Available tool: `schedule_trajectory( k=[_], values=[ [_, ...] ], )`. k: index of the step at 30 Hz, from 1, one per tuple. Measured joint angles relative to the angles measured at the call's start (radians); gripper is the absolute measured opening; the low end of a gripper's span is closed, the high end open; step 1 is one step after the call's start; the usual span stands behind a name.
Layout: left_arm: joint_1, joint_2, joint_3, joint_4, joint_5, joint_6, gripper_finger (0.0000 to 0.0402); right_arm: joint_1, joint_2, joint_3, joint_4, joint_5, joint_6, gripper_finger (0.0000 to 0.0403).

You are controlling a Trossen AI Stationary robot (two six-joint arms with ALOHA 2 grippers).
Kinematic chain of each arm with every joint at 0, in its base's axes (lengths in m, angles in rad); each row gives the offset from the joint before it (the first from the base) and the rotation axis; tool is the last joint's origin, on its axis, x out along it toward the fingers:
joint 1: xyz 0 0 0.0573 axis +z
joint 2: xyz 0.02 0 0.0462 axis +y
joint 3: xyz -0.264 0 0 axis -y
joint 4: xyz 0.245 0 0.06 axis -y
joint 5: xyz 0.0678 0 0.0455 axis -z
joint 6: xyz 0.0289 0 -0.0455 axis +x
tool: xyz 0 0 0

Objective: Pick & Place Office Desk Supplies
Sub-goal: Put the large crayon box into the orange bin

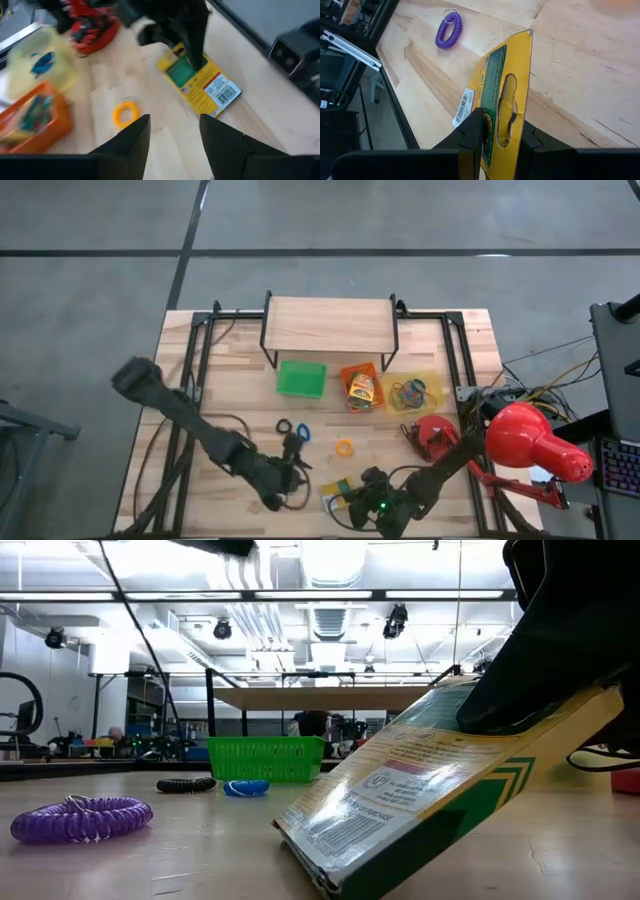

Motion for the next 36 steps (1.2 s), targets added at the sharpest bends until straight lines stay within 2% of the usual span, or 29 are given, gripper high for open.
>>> schedule_trajectory(
  k=[8,15,20,26,31,36],
  values=[
    [0.003,-0.346,-0.006,-0.242,-0.069,-0.183,0.0148,0.0,0.0,0.0,0.0,0.0,0.0,0.0057],
    [0.003,-0.576,-0.009,-0.406,-0.072,-0.24,0.0141,-0.005,-0.004,0.0,-0.002,0.001,-0.003,0.0057],
    [0.003,-0.73,-0.093,-0.372,-0.103,-0.258,0.0142,-0.007,-0.018,-0.001,-0.013,0.005,-0.006,0.0056],
    [0.003,-0.926,-0.323,-0.268,-0.213,-0.258,0.0141,-0.007,-0.025,-0.001,-0.015,0.008,-0.006,0.0056],
    [0.003,-1.049,-0.485,-0.183,-0.22,-0.254,0.0141,-0.007,-0.039,-0.001,-0.019,0.017,-0.022,0.0056],
    [0.003,-1.115,-0.543,-0.165,-0.22,-0.25,0.0141,-0.013,-0.076,-0.001,-0.021,0.036,-0.075,0.0046]
  ],
)
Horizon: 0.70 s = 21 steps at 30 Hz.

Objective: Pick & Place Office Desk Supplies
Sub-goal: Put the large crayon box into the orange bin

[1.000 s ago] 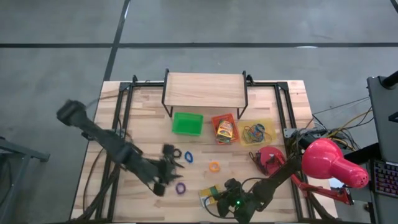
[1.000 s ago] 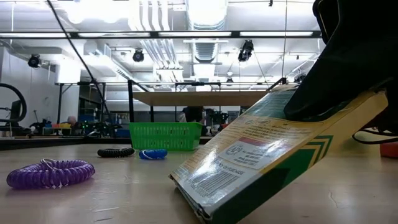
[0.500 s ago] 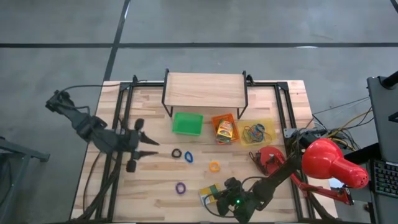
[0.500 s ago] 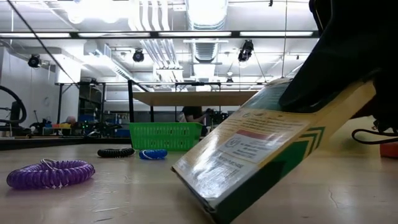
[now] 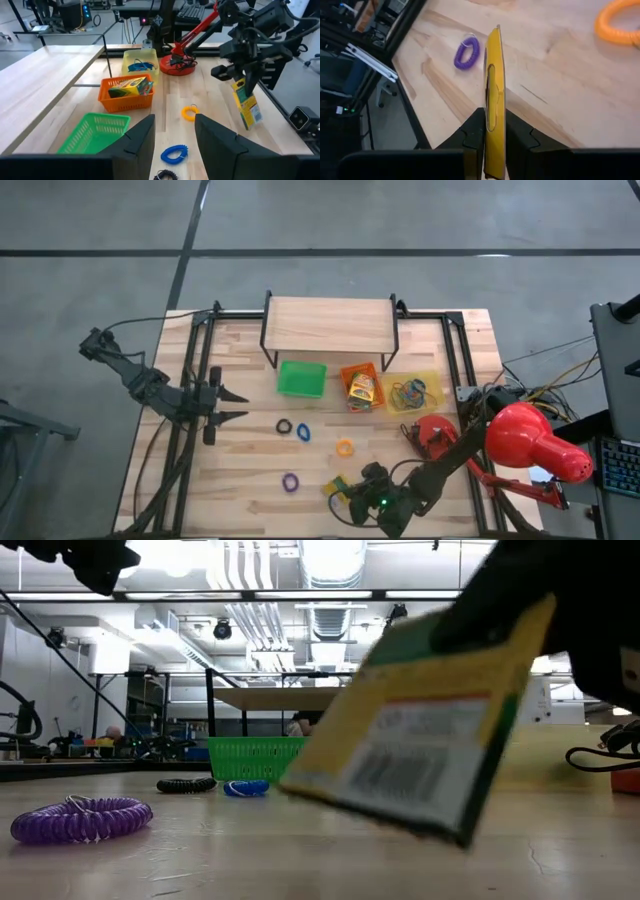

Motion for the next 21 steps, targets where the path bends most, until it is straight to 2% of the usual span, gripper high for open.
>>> schedule_trajectory(
  k=[5,16,21],
  values=[
    [0.0,-0.01,-0.002,0.0,0.0,0.0,0.0141,-0.003,-0.026,0.0,-0.012,0.002,-0.033,0.0031],
    [0.0,-0.008,-0.003,0.015,0.001,0.0,0.0141,-0.011,-0.032,0.0,-0.02,0.002,-0.056,0.0039],
    [0.0,-0.008,-0.003,0.014,0.001,0.0,0.0141,-0.037,-0.066,0.0,-0.084,0.016,-0.078,0.0036]
  ],
)
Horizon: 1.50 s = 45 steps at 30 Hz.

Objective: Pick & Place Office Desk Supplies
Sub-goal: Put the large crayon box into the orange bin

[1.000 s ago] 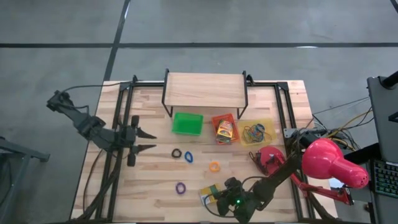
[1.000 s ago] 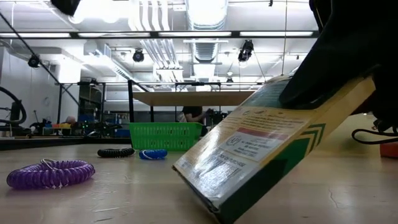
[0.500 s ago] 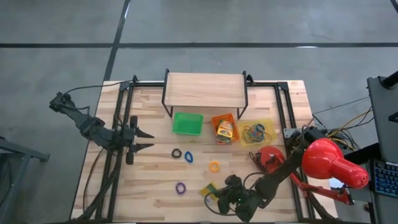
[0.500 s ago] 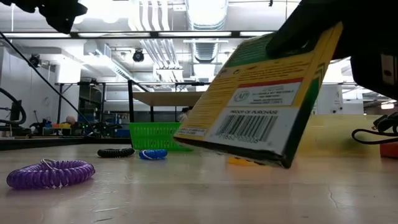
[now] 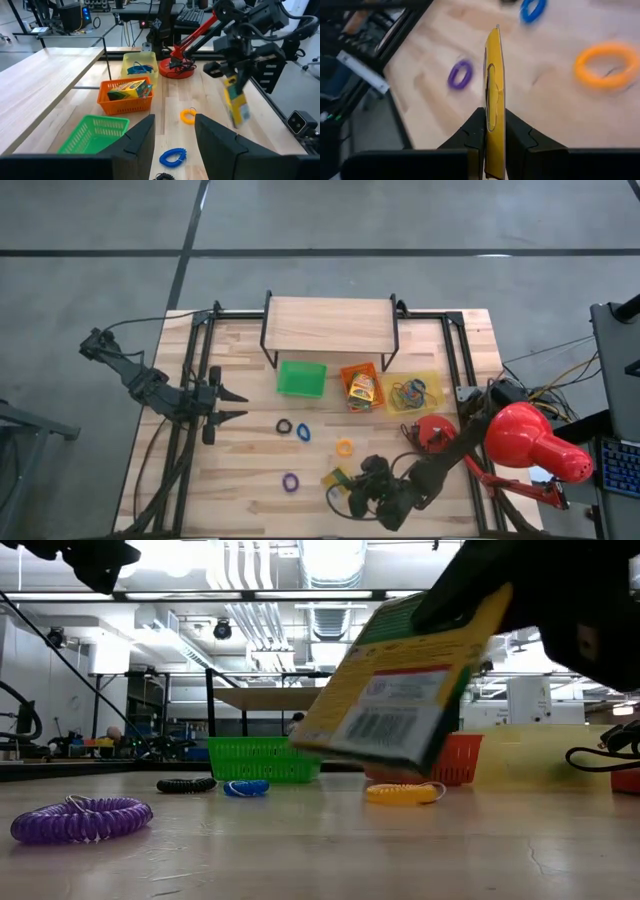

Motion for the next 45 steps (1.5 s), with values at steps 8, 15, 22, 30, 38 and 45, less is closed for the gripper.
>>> schedule_trajectory(
  k=[8,15,22,30,38,45],
  values=[
    [0.0,0.001,0.0,-0.004,0.0,0.002,0.0141,-0.065,-0.133,0.001,-0.256,0.079,-0.008,0.0034],
    [0.0,0.001,-0.001,-0.018,0.0,0.002,0.0141,-0.121,-0.284,0.001,-0.349,0.216,-0.155,0.0034],
    [0.0,0.001,-0.001,-0.031,0.0,0.002,0.0141,-0.181,-0.39,0.001,-0.358,0.23,-0.37,0.0034],
    [0.0,0.001,-0.001,-0.031,0.0,0.002,0.0141,-0.241,-0.419,0.001,-0.479,0.218,-0.545,0.0034],
    [0.0,0.001,-0.001,-0.032,0.0,0.002,0.0141,-0.289,-0.419,0.001,-0.725,0.214,-0.573,0.0034],
    [0.0,0.001,-0.001,-0.032,0.0,0.002,0.0141,-0.326,-0.419,-0.004,-0.772,0.21,-0.622,0.0034]
  ],
)
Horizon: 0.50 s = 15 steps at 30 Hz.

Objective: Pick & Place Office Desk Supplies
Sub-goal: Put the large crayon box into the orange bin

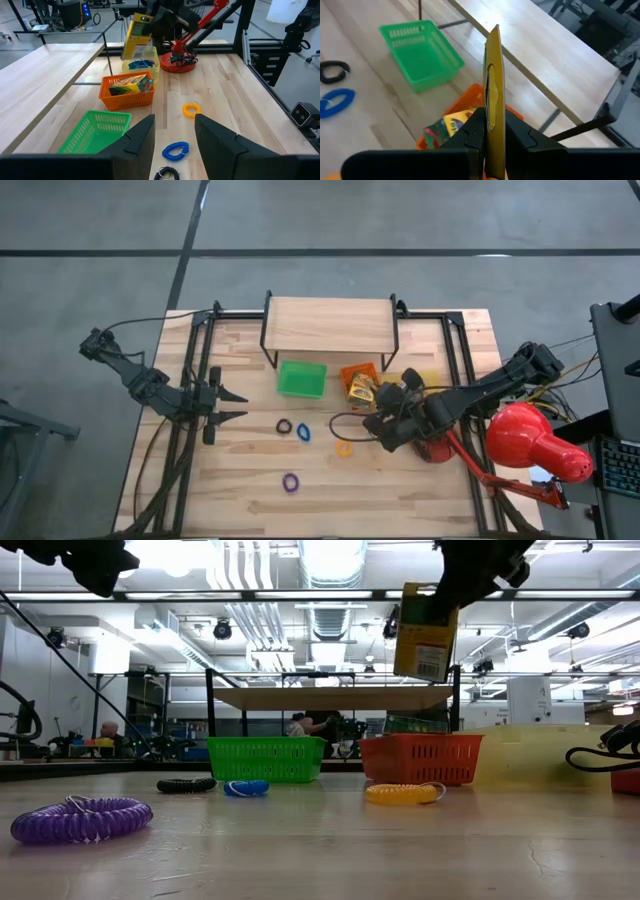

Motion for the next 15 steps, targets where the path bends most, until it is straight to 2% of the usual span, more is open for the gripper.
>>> schedule_trajectory(
  k=[11,15],
  values=[
    [0.0,0.0,0.0,0.0,0.0,-0.001,0.0141,-0.055,0.0,-0.104,0.028,-0.028,0.012,0.0034],
    [0.0,0.0,0.0,0.001,0.0,-0.001,0.0141,-0.071,0.0,-0.192,0.158,-0.029,0.004,0.0034]
  ],
)
